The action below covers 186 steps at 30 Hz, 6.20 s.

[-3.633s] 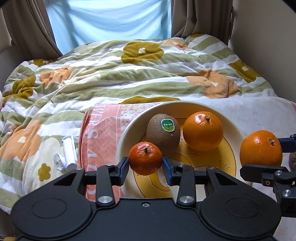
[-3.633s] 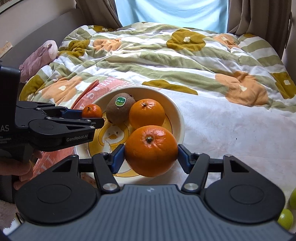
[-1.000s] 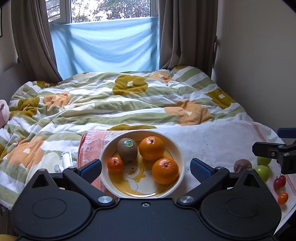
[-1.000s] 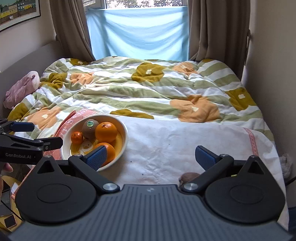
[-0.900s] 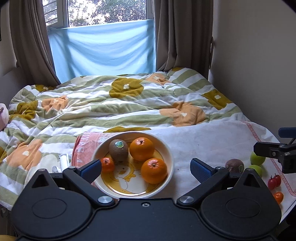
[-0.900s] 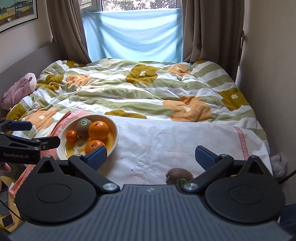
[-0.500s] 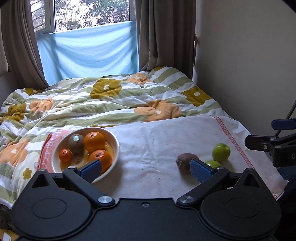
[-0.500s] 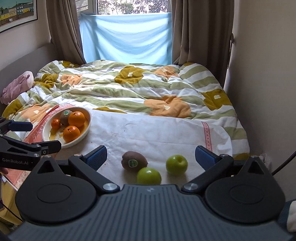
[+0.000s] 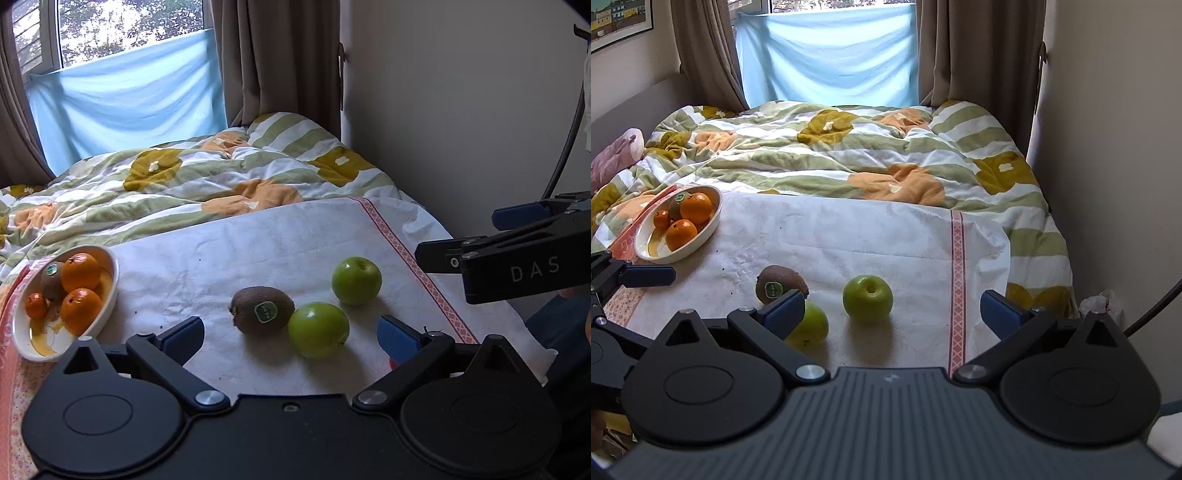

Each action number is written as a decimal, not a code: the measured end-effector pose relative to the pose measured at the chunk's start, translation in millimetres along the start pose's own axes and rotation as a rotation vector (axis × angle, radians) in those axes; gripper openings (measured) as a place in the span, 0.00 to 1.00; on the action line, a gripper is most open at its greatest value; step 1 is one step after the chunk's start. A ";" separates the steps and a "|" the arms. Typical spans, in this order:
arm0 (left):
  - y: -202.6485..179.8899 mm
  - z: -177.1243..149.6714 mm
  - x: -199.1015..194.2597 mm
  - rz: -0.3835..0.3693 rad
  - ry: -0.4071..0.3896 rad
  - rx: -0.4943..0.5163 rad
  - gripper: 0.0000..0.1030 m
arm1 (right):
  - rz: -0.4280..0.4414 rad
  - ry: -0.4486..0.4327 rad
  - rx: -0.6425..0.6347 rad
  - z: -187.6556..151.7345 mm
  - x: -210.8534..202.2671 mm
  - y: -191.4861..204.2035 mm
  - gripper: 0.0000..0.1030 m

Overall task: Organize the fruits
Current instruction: 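Withdraw both open tools from the bowl toward the green apples and kiwi, then grasp a green apple with the left tool while the right tool grasps another, then carry both green apples to the duck bowl and lower them inside, then open both tools to release the apples in the bowl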

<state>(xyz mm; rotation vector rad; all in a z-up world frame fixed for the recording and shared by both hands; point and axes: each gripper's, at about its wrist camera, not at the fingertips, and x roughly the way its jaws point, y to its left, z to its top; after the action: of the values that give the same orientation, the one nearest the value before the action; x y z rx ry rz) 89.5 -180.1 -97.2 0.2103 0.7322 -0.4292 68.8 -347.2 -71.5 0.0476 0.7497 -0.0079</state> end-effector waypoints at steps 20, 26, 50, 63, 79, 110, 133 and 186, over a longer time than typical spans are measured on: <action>-27.8 -14.2 91.5 0.059 0.095 -0.121 0.75 | 0.071 0.035 0.030 -8.9 88.9 -13.6 1.00; -27.5 -18.2 99.5 0.100 0.121 -0.133 0.64 | 0.081 0.049 0.019 -10.8 101.3 -10.4 1.00; -11.2 -23.8 89.9 0.078 0.129 -0.124 0.59 | 0.148 0.099 0.022 -15.8 126.9 2.1 0.79; -5.2 -27.0 82.1 0.083 0.108 -0.134 0.59 | 0.128 0.081 0.005 -21.8 125.5 7.5 0.66; 12.9 -2.3 26.2 0.123 0.003 -0.187 0.59 | 0.126 0.003 -0.003 10.1 68.3 19.0 0.66; 291.1 25.4 -29.3 0.244 -0.014 -0.209 0.59 | 0.247 0.022 -0.053 97.8 86.2 258.0 0.66; 331.0 -19.1 61.8 0.050 0.157 -0.033 0.59 | 0.196 0.137 -0.076 80.1 150.7 310.0 0.66; 358.5 -28.4 7.2 0.118 0.102 -0.118 0.99 | 0.324 0.097 -0.133 99.4 184.3 350.9 1.00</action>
<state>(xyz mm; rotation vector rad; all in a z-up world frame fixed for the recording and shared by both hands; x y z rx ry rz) 238.2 147.3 -109.4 0.1641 0.8381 -0.2632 279.8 0.5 -110.3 0.0424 0.8305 0.3547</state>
